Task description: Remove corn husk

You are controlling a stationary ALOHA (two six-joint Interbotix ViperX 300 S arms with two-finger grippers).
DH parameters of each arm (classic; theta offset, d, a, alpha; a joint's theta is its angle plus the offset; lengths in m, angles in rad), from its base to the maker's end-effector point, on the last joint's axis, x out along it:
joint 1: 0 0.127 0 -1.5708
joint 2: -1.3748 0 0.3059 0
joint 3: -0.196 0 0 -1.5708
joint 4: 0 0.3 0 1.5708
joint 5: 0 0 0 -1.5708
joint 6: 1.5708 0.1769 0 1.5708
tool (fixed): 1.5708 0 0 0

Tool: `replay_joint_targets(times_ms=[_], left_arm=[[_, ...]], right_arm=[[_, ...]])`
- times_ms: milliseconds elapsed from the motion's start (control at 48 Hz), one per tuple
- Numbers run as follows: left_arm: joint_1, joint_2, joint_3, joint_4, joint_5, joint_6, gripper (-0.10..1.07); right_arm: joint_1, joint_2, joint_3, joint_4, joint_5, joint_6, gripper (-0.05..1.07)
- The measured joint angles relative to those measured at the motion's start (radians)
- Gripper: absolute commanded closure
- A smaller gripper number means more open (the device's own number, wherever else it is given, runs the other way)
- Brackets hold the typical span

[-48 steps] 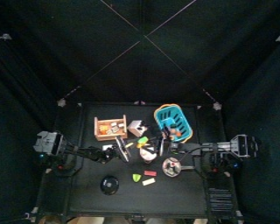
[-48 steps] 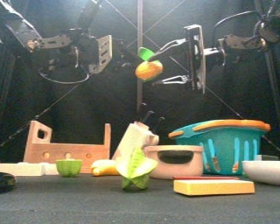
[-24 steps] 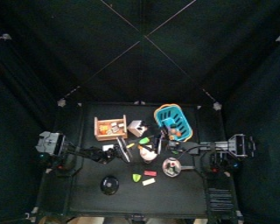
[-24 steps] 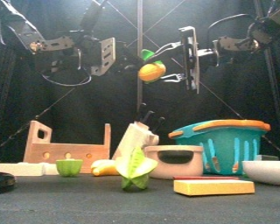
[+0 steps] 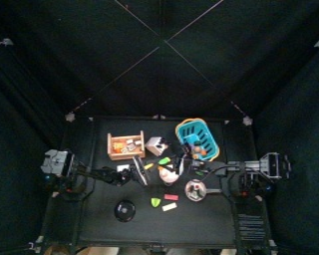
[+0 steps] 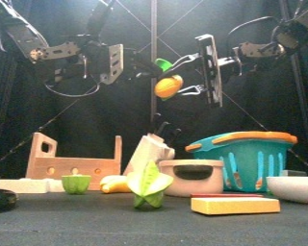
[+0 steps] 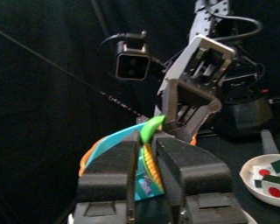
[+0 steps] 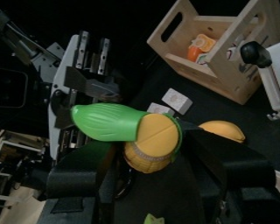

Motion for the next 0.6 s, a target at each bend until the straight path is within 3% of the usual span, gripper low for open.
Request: replay_joint_targets(times_ms=[83, 292, 604], left_arm=[[0.0, 0.002, 0.0, 0.008, 0.0, 0.0, 0.07], [0.0, 0.009, 0.0, 0.009, 0.0, 0.002, 0.1], [0.009, 0.017, 0.003, 0.009, -0.002, 0.002, 0.38]], right_arm=[[0.0, 0.002, 0.0, 0.0, 0.002, -0.002, 0.39], [0.005, 0.006, -0.002, -0.003, 0.012, -0.002, 0.39], [0.014, 0.012, -0.008, -0.012, 0.043, -0.002, 0.39]])
